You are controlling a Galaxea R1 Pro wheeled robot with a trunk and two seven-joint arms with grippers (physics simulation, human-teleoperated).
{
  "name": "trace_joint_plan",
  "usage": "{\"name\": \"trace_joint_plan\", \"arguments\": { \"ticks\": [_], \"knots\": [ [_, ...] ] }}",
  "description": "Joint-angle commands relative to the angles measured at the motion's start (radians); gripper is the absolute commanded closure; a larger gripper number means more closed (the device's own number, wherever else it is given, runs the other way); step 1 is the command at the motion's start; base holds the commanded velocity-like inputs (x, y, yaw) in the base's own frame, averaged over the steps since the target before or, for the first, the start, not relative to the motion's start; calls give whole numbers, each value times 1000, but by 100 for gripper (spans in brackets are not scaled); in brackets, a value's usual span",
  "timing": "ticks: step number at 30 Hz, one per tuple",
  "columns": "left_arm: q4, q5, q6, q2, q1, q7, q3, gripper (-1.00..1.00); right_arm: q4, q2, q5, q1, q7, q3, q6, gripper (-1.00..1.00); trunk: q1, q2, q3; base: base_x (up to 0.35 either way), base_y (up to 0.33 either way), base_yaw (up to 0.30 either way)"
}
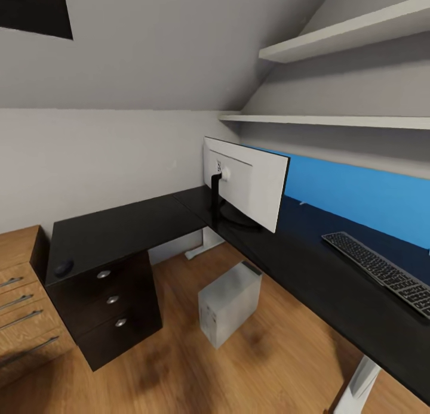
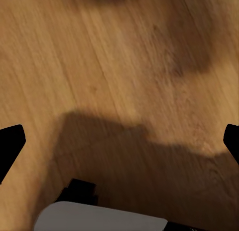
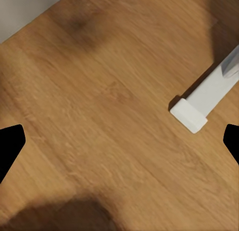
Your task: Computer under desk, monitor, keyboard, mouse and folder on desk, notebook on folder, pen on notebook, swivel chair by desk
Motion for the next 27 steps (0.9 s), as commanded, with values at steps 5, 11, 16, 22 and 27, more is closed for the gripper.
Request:
{"name": "trace_joint_plan", "arguments": {
  "ticks": [5, 11, 16, 22, 27],
  "knots": [
    [1, 1, -3, -4, -1, 3, 0, -100, 1, 0, -6, -1, -4, 9, -3, -100, 19, -36, -14, 0, 0, -38],
    [1, 1, -4, -4, -1, 3, 0, -100, 1, 0, -7, -1, -4, 9, -4, -100, 42, -78, -25, 0, 0, -142],
    [1, 1, -5, -4, -1, 4, 0, -100, 1, 0, -7, -1, -4, 9, -4, -100, 61, -113, -34, 0, 0, -179],
    [1, 1, -5, -4, -1, 4, 0, -100, 1, 0, -6, -1, -4, 9, -4, -100, 84, -155, -45, 0, 0, -200],
    [1, 1, -5, -4, -1, 4, 0, -100, 1, 0, -6, -1, -4, 9, -4, -100, 104, -190, -54, 0, 0, -203]
  ]
}}
